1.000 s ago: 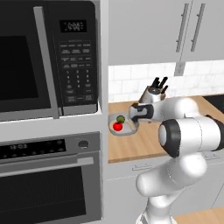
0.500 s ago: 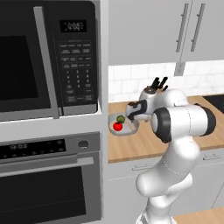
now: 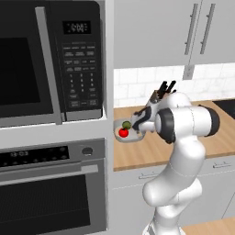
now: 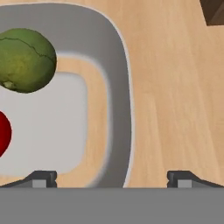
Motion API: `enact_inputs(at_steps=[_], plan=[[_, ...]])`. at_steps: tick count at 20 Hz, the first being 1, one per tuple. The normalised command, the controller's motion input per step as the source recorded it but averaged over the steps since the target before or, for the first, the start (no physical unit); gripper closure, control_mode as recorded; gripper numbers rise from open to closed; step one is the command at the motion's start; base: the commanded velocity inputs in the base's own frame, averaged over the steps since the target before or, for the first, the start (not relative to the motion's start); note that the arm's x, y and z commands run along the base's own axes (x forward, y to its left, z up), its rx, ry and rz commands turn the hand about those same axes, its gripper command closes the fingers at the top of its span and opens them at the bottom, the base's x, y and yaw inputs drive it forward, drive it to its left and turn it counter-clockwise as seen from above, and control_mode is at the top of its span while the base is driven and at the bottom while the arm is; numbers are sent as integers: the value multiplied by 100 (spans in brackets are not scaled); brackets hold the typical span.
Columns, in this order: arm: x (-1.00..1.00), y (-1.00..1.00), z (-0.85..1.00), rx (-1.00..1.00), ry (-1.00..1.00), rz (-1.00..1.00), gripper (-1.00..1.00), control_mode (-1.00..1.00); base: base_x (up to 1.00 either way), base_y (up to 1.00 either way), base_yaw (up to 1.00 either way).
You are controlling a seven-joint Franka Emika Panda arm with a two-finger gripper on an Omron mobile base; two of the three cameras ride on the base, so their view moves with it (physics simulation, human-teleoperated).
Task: Take the meat container that has the chicken drumstick and place it on the second highest rack of the freezer. Then take the vegetable container that has the lime and tomato and place it on the highest rack of the freezer.
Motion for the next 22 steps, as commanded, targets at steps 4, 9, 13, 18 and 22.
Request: enact_inputs(at_steps=[4,9,13,18,22], plan=[[13,0,-22,0,0,0,-100,-100,0,0,0],[23,0,-4,0,0,0,-100,-100,0,0,0],[39,0,0,1,2,0,-100,-100,0,0,0],[24,0,-11,0,0,0,-100,-100,0,0,0],[1,0,-42,0,0,1,-100,-100,0,0,0]])
